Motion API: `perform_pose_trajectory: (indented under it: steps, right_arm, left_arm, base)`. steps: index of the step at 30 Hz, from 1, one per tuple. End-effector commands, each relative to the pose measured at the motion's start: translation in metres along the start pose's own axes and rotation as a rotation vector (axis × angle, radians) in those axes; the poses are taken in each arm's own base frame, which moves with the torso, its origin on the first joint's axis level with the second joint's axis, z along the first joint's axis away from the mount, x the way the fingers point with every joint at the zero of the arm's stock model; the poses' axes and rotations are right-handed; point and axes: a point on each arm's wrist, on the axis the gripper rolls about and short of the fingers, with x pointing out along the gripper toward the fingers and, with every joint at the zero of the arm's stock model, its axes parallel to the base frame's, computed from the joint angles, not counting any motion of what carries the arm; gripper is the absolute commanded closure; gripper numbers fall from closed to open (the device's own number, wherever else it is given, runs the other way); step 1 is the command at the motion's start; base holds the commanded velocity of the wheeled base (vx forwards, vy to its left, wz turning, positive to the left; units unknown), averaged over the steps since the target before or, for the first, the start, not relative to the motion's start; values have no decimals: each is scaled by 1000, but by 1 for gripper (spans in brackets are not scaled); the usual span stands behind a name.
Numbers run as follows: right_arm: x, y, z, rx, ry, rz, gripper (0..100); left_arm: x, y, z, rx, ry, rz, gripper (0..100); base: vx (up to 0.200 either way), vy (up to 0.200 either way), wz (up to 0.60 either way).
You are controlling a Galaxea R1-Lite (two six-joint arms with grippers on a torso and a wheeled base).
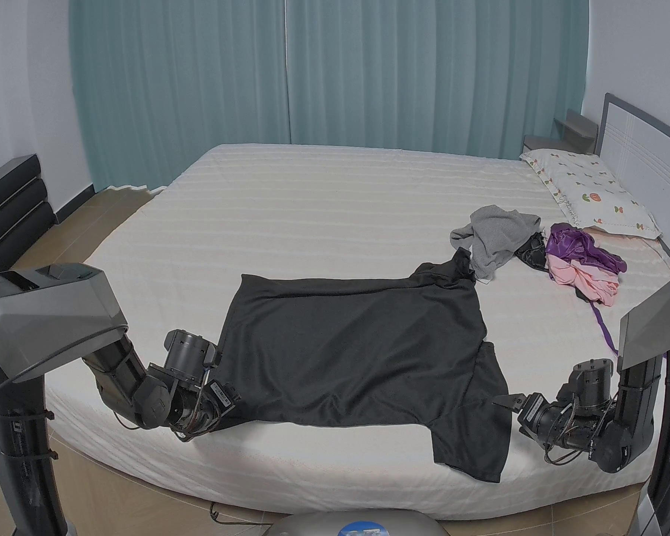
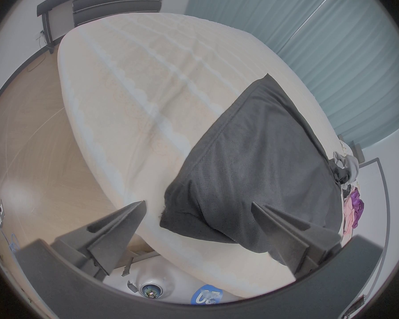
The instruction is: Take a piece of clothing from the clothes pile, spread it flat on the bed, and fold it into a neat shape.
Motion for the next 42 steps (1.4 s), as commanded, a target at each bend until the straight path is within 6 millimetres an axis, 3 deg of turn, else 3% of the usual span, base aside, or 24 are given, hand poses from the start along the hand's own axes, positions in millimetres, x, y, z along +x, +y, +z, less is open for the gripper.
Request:
perform_pose_trajectory:
  steps: [1, 2, 3, 12, 19, 31, 32, 37, 42]
  right_arm:
    - [2, -1, -4, -5, 12, -2, 0]
    - [2, -1, -5, -7, 14, -1, 0]
    - [3, -1, -5, -7, 14, -1, 0]
    - [10, -2, -12, -34, 27, -1, 0]
    - [17, -5, -15, -91, 38, -12, 0]
    - [31, -3, -12, -157, 23, 8, 0]
    - [31, -3, -12, -158, 25, 10, 100]
    - [26, -3, -14, -158, 29, 3, 100]
    - [10, -8, -9, -134, 20, -22, 100]
  left_arm:
    - [8, 0, -2, 5, 8, 13, 0]
    - [8, 0, -2, 7, 8, 13, 0]
    - [8, 0, -2, 7, 8, 13, 100]
    - [6, 6, 0, -15, -28, 51, 100]
    - [-8, 7, 10, -43, -52, 25, 100]
    - [-9, 7, 10, -46, -39, 16, 100]
    - [-9, 8, 9, -45, -37, 16, 100]
    - [-8, 8, 8, -43, -34, 19, 100]
    - [-8, 8, 9, -45, -34, 18, 100]
  base:
    - [0, 0, 0]
    - [0, 0, 0]
    - [0, 0, 0]
    - [0, 0, 0]
    - [0, 0, 0]
    - [0, 0, 0]
    - [0, 0, 0]
    - [0, 0, 0]
    - [0, 0, 0]
